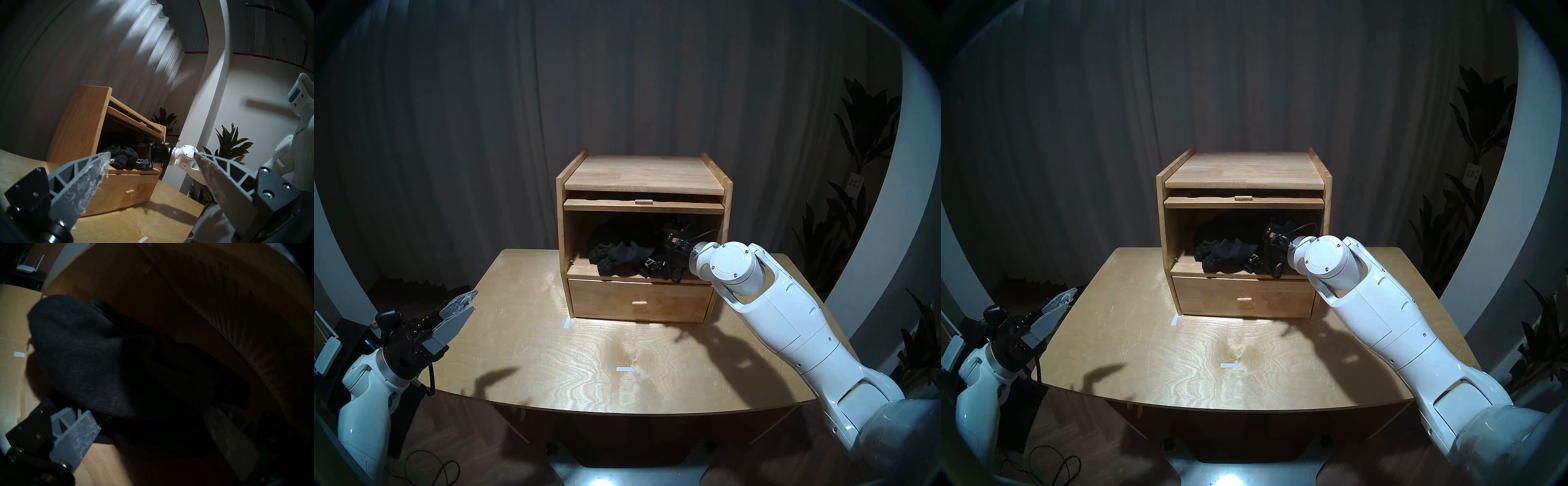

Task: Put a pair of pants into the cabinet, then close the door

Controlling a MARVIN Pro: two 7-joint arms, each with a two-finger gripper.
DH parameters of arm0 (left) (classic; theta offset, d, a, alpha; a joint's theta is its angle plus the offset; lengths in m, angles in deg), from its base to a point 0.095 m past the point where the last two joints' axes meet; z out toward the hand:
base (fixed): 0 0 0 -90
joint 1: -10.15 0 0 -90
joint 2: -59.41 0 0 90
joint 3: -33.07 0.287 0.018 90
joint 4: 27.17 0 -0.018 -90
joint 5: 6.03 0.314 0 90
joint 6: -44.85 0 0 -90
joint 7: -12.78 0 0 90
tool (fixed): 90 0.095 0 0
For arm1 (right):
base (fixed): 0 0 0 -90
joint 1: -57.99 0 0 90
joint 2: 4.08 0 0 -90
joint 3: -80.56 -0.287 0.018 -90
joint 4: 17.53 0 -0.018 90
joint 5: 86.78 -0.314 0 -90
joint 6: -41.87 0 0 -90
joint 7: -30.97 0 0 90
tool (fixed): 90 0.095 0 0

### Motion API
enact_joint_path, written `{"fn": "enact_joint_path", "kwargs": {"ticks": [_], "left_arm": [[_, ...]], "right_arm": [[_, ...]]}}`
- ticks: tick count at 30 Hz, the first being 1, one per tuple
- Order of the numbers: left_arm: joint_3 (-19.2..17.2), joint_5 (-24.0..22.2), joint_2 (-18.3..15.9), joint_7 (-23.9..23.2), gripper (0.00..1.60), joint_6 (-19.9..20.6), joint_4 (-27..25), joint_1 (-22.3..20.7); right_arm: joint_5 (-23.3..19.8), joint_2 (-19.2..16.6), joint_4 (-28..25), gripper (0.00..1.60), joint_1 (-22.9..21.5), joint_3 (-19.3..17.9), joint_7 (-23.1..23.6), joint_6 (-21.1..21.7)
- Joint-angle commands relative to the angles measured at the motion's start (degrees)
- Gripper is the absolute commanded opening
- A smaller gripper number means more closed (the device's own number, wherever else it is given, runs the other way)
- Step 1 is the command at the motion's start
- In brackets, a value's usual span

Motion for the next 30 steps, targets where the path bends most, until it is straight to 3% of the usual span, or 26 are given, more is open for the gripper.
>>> {"fn": "enact_joint_path", "kwargs": {"ticks": [1,13,15,18,20,21,22,23,24,30], "left_arm": [[-0.16,-0.14,-0.09,-0.15,1.6,0.01,-0.49,-0.13],[-0.15,-0.12,-0.09,-0.16,1.6,0.0,-0.46,-0.15],[-0.15,-0.12,-0.09,-0.16,1.6,0.0,-0.46,-0.15],[-0.16,-0.14,-0.09,-0.17,1.6,0.01,-0.49,-0.14],[-0.19,-0.15,-0.08,-0.17,1.6,0.02,-0.53,-0.12],[-0.2,-0.16,-0.08,-0.17,1.6,0.04,-0.56,-0.1],[-0.22,-0.18,-0.07,-0.16,1.6,0.05,-0.6,-0.07],[-0.24,-0.19,-0.06,-0.15,1.6,0.07,-0.63,-0.05],[-0.27,-0.21,-0.05,-0.12,1.6,0.1,-0.69,-0.01],[-0.27,-0.2,-0.05,-0.12,1.6,0.1,-0.69,-0.01]], "right_arm": [[-2.42,-1.55,-6.59,1.6,2.45,-1.42,1.06,-1.81],[-8.22,-3.17,-16.71,1.6,6.77,-2.35,6.02,-2.82],[-8.69,-2.69,-16.17,1.6,6.67,-2.0,6.47,-3.23],[-10.07,-3.46,-20.26,1.6,9.21,-1.79,7.34,-1.54],[-11.07,-2.59,-18.68,1.6,9.18,-1.31,8.03,-1.66],[-10.97,-3.29,-21.22,1.59,10.52,-1.67,7.41,0.05],[-10.53,-3.42,-21.99,0.9,10.81,-1.62,6.93,0.89],[-10.19,-3.27,-22.39,0.0,10.86,-1.52,6.43,1.85],[-8.4,-3.18,-25.17,0.0,11.1,-1.31,4.66,5.87],[-4.89,1.57,-17.08,0.0,4.27,1.61,5.19,6.23]]}}
